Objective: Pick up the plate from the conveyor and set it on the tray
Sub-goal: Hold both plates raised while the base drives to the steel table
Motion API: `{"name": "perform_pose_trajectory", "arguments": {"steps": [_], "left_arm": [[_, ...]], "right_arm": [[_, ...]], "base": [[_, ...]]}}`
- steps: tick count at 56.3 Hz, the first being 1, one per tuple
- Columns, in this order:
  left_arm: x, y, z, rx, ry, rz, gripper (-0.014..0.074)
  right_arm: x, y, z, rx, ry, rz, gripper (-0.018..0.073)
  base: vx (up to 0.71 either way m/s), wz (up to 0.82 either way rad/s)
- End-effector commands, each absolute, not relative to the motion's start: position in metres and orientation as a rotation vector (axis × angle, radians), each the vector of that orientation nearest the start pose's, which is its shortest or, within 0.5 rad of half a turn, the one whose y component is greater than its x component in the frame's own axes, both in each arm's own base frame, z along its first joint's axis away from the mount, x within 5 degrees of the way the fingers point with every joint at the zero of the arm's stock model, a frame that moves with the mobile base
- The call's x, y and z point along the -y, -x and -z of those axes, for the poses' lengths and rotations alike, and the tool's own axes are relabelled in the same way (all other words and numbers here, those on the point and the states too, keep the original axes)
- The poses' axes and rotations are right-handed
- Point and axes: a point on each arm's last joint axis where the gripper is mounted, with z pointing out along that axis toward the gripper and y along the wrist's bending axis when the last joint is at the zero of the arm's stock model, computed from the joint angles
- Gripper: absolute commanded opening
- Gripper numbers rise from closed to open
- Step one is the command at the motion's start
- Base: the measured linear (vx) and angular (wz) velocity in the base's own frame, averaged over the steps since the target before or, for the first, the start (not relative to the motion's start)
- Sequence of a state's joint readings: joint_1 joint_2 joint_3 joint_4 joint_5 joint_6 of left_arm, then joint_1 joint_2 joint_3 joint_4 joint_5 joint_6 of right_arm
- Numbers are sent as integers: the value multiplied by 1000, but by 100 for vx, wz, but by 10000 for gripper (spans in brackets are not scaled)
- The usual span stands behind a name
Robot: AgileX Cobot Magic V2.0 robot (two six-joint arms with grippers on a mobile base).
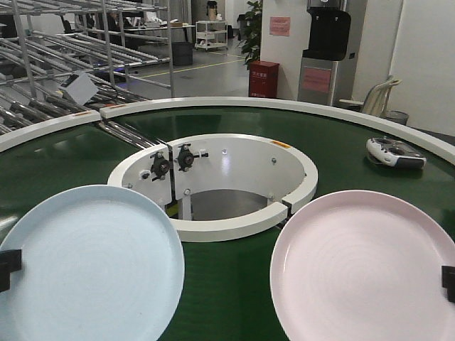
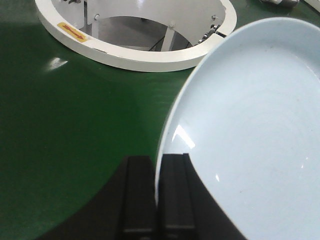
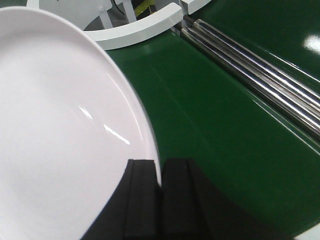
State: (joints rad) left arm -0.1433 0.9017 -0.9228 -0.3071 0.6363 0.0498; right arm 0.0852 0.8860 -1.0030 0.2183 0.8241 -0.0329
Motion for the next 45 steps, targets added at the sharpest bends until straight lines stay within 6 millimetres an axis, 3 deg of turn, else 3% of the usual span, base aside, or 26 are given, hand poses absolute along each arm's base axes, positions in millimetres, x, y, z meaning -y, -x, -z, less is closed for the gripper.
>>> {"name": "perform_pose_trajectory", "arguments": {"steps": [1, 19, 45], "left_arm": [[42, -176, -391, -1977, -24, 423, -6], [42, -176, -391, -1978, -25, 423, -6], [42, -176, -391, -1979, -25, 423, -6]], "right_arm": [[-28, -164, -403, -2071, 51, -289, -10], [-28, -164, -403, -2072, 51, -289, -10], [-28, -164, -403, -2073, 51, -289, -10]], "base": [[-7, -16], [-12, -33], [-15, -56]]}}
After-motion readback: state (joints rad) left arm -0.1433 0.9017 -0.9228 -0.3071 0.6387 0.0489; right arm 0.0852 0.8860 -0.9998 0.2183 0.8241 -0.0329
